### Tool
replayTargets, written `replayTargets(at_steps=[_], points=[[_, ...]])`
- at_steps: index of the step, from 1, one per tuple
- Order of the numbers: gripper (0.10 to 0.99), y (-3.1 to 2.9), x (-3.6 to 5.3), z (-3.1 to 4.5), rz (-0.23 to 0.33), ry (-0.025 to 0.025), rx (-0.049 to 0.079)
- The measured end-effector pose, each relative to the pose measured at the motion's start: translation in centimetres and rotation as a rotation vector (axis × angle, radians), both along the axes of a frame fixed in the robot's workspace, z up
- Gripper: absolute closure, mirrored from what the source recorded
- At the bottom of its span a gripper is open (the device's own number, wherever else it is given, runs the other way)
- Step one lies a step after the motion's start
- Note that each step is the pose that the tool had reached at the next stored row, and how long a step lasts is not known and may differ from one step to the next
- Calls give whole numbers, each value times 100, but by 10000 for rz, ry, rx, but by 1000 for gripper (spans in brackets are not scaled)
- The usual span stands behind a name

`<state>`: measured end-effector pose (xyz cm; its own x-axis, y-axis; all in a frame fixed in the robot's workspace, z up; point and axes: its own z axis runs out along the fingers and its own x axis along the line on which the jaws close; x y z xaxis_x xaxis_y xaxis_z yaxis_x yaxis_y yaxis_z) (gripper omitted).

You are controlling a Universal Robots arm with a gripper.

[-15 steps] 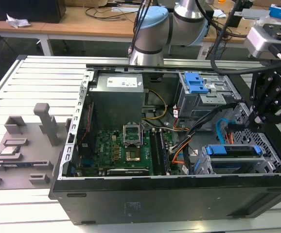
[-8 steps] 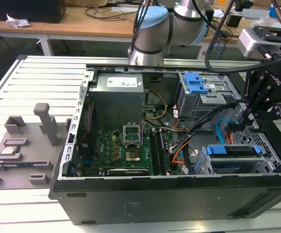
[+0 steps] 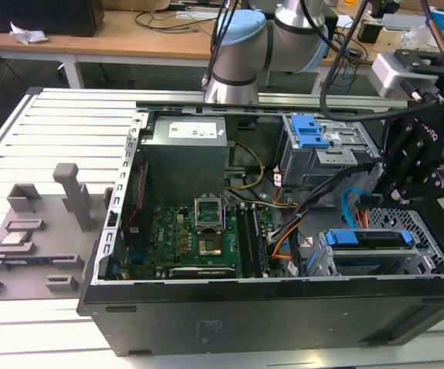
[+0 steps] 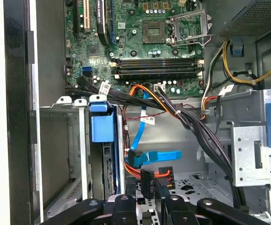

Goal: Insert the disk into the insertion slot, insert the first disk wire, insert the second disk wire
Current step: 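Insert the first disk wire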

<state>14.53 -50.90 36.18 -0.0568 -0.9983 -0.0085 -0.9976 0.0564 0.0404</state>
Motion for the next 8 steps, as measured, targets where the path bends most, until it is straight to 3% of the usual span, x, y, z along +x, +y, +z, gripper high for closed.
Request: replayTargets(at_steps=[8], points=[[784, 5, -19, -82, 0, 0, -40]])
